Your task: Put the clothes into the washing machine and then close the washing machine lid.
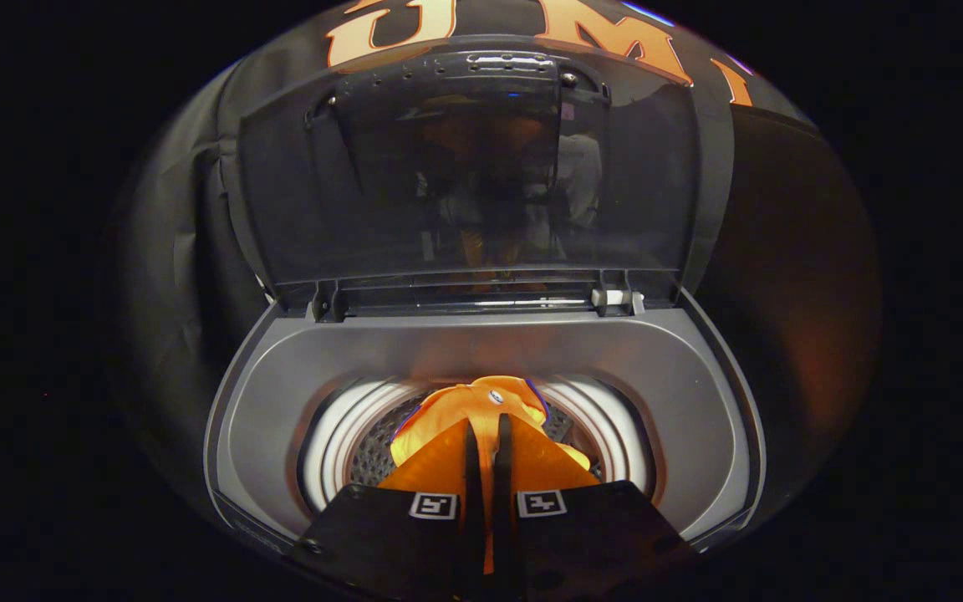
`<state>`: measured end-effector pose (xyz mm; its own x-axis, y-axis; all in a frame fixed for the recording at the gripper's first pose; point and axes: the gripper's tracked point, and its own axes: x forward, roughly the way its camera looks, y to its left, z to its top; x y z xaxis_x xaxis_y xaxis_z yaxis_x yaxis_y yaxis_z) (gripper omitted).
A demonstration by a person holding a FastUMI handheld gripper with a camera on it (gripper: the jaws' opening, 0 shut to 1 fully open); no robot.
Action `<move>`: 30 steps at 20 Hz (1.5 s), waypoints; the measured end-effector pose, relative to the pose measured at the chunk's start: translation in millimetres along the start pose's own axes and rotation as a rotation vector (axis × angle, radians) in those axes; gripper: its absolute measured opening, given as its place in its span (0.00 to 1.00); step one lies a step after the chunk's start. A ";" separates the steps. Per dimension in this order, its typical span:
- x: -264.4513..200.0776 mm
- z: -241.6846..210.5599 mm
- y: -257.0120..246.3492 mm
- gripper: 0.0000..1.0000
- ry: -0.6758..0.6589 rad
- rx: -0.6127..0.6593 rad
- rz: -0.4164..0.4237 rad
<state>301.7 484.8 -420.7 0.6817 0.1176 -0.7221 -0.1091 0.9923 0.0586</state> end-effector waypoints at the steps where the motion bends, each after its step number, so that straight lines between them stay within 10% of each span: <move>1: 1.1 -1.0 -0.4 0.18 0.007 -0.001 -0.002; 8: -5.5 5.2 -1.2 0.39 -0.036 0.002 -0.012; 12: -3.2 5.3 -2.6 0.94 -0.032 0.018 -0.017; 30: -48.8 24.2 4.7 0.95 -0.252 0.118 0.060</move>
<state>285.4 484.7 -368.5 0.8367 0.1674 -0.5215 -0.0794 0.9792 0.1869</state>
